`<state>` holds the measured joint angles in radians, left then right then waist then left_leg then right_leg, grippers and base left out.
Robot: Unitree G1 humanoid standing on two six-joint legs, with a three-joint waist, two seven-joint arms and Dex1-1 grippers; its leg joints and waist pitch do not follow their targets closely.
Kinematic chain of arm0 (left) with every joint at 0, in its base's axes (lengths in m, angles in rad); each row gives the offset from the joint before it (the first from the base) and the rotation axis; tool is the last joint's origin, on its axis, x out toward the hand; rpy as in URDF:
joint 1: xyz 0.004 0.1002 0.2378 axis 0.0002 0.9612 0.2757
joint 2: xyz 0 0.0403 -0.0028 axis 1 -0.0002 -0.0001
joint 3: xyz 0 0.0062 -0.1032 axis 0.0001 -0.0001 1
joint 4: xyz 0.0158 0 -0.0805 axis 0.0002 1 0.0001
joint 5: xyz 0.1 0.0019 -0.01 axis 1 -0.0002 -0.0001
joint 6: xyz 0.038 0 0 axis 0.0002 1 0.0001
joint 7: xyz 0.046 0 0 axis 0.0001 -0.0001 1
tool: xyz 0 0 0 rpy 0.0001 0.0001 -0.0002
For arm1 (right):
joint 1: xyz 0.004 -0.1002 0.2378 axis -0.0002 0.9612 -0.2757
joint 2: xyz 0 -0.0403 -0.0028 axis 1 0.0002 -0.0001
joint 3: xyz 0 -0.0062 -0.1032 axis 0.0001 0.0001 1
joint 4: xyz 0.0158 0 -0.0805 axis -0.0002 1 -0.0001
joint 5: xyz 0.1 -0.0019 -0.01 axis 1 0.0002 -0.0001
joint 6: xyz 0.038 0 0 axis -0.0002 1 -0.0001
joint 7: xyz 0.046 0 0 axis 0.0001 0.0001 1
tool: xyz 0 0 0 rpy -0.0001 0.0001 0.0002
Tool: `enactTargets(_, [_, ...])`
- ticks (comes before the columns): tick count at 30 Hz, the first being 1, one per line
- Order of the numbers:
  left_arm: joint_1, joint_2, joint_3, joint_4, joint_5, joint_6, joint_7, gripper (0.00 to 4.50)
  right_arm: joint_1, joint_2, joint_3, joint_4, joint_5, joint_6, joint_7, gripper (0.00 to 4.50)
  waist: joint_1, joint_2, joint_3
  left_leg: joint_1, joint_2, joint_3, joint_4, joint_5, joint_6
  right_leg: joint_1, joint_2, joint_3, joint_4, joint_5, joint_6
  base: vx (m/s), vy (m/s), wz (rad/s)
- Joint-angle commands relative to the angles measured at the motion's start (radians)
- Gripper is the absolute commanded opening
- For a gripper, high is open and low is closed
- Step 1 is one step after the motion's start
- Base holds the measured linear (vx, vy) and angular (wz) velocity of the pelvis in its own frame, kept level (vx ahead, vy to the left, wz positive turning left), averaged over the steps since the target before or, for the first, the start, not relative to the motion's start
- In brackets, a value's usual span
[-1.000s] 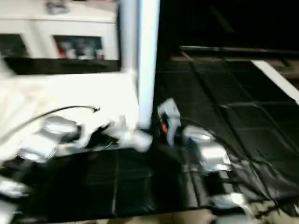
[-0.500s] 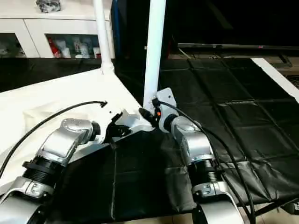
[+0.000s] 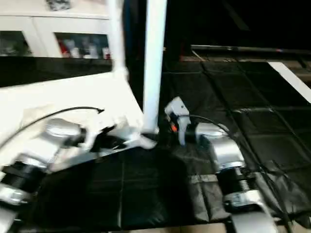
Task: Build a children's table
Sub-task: Rotate leg to tighten
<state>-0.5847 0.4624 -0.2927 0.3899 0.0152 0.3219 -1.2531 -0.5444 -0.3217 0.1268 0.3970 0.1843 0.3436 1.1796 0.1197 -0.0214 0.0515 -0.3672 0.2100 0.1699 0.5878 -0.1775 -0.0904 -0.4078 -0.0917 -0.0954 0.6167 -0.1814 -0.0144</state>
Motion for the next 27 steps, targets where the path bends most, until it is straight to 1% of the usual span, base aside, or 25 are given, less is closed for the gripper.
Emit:
enactTargets(1, [-0.032,-0.001,-0.028,-0.033,-0.025,-0.072,-0.075,0.00,0.006,-0.022,0.022,-0.026,0.024,0.002,0.087,4.40,0.000,0.008,-0.070,0.020,0.026,0.007,-0.062,-0.157,0.051,0.054,-0.053,0.053,-0.058,-0.090,-0.250,0.000,0.000,0.00])
enactTargets(2, [-0.033,0.007,-0.035,-0.029,-0.022,-0.085,-0.091,0.00,0.005,-0.032,0.026,-0.026,0.027,0.004,0.108,4.46,0.006,0.008,-0.071,0.018,0.026,0.005,-0.063,-0.168,0.047,0.058,-0.052,0.052,-0.057,-0.104,-0.249,0.000,0.000,0.00])
enactTargets(4, [-0.038,0.032,-0.059,-0.015,-0.015,-0.130,-0.147,0.00,-0.002,-0.062,0.044,-0.015,0.032,-0.011,0.165,4.46,0.013,0.007,-0.070,0.015,0.027,0.005,-0.064,-0.169,0.041,0.059,-0.053,0.053,-0.056,-0.110,-0.242,0.000,0.000,0.00])
enactTargets(5, [-0.039,0.040,-0.067,-0.011,-0.016,-0.145,-0.164,0.00,-0.005,-0.069,0.050,-0.008,0.030,-0.024,0.178,4.46,0.019,0.007,-0.071,0.018,0.027,0.006,-0.063,-0.174,0.036,0.056,-0.055,0.054,-0.057,-0.113,-0.239,0.000,0.000,0.00])
enactTargets(6, [-0.040,0.051,-0.078,-0.011,-0.018,-0.162,-0.191,0.00,-0.009,-0.077,0.056,0.001,0.030,-0.039,0.202,4.46,0.020,0.006,-0.071,0.017,0.026,0.006,-0.063,-0.175,0.035,0.056,-0.055,0.054,-0.057,-0.114,-0.238,0.000,0.000,0.00])
enactTargets(9, [-0.039,0.058,-0.087,-0.015,-0.021,-0.176,-0.220,0.00,-0.013,-0.082,0.059,0.009,0.041,-0.050,0.242,4.46,0.023,0.005,-0.070,0.014,0.026,0.004,-0.064,-0.183,0.027,0.058,-0.058,0.054,-0.059,-0.142,-0.232,0.000,0.000,0.00])
enactTargets(10, [-0.037,0.062,-0.092,-0.019,-0.020,-0.182,-0.230,0.00,-0.013,-0.082,0.058,0.012,0.048,-0.061,0.255,4.46,0.023,0.002,-0.070,0.014,0.026,0.005,-0.064,-0.185,0.027,0.058,-0.058,0.054,-0.059,-0.146,-0.231,0.000,0.000,0.00])
enactTargets(11, [-0.034,0.065,-0.097,-0.025,-0.019,-0.185,-0.238,0.00,-0.014,-0.082,0.060,0.014,0.053,-0.062,0.268,4.46,0.023,0.003,-0.070,0.012,0.026,0.004,-0.064,-0.182,0.027,0.059,-0.059,0.054,-0.058,-0.152,-0.229,0.000,0.000,0.00])
enactTargets(12, [-0.034,0.065,-0.097,-0.025,-0.019,-0.185,-0.238,0.00,-0.014,-0.082,0.060,0.014,0.053,-0.062,0.268,4.46,0.023,0.004,-0.070,0.013,0.027,0.004,-0.064,-0.183,0.027,0.059,-0.059,0.053,-0.059,-0.154,-0.229,0.000,0.000,0.00])
enactTargets(13, [-0.030,0.067,-0.103,-0.030,-0.020,-0.193,-0.250,0.00,-0.013,-0.086,0.067,0.013,0.060,-0.057,0.294,4.46,0.023,0.001,-0.071,0.012,0.027,0.003,-0.064,-0.179,0.029,0.059,-0.058,0.053,-0.058,-0.153,-0.229,0.000,0.000,0.00])
enactTargets(15, [-0.028,0.067,-0.104,-0.033,-0.020,-0.194,-0.250,0.00,-0.011,-0.088,0.072,0.007,0.066,-0.051,0.309,4.12,0.023,0.001,-0.070,0.011,0.026,0.003,-0.064,-0.176,0.029,0.059,-0.058,0.053,-0.058,-0.155,-0.228,0.000,0.000,0.00])
enactTargets(18, [-0.030,0.063,-0.110,-0.020,-0.018,-0.213,-0.250,0.00,-0.007,-0.095,0.090,-0.004,0.080,-0.031,0.354,4.07,0.023,-0.001,-0.070,0.011,0.027,0.003,-0.064,-0.177,0.031,0.059,-0.057,0.053,-0.058,-0.164,-0.226,0.000,0.000,0.00])
enactTargets(19, [-0.031,0.063,-0.110,-0.016,-0.018,-0.219,-0.251,0.00,-0.007,-0.096,0.094,-0.003,0.080,-0.030,0.364,3.93,0.024,-0.001,-0.070,0.010,0.027,0.003,-0.063,-0.177,0.032,0.059,-0.058,0.053,-0.059,-0.165,-0.225,0.000,0.000,0.00])
enactTargets(20, [-0.031,0.062,-0.110,-0.014,-0.017,-0.222,-0.252,0.00,-0.006,-0.096,0.097,-0.002,0.079,-0.031,0.370,3.68,0.024,-0.001,-0.070,0.010,0.027,0.003,-0.063,-0.174,0.031,0.059,-0.058,0.053,-0.059,-0.169,-0.222,0.000,0.000,0.00])
enactTargets(23, [-0.033,0.063,-0.108,-0.007,-0.015,-0.228,-0.254,0.00,-0.007,-0.096,0.102,0.008,0.078,-0.040,0.376,3.59,0.023,-0.001,-0.070,0.011,0.026,0.003,-0.064,-0.171,0.029,0.058,-0.058,0.053,-0.059,-0.174,-0.220,0.000,0.000,0.00])
enactTargets(26, [-0.034,0.064,-0.108,-0.004,-0.014,-0.232,-0.254,0.00,-0.008,-0.097,0.106,0.014,0.076,-0.044,0.378,3.21,0.024,-0.002,-0.071,0.011,0.026,0.003,-0.063,-0.169,0.028,0.058,-0.058,0.053,-0.059,-0.176,-0.219,0.000,0.000,0.00])
enactTargets(27, [-0.034,0.066,-0.108,0.001,-0.012,-0.237,-0.252,0.00,-0.011,-0.094,0.108,0.026,0.069,-0.055,0.371,3.19,0.024,-0.001,-0.071,0.011,0.026,0.003,-0.063,-0.169,0.028,0.057,-0.058,0.053,-0.059,-0.174,-0.220,0.000,0.000,0.00])
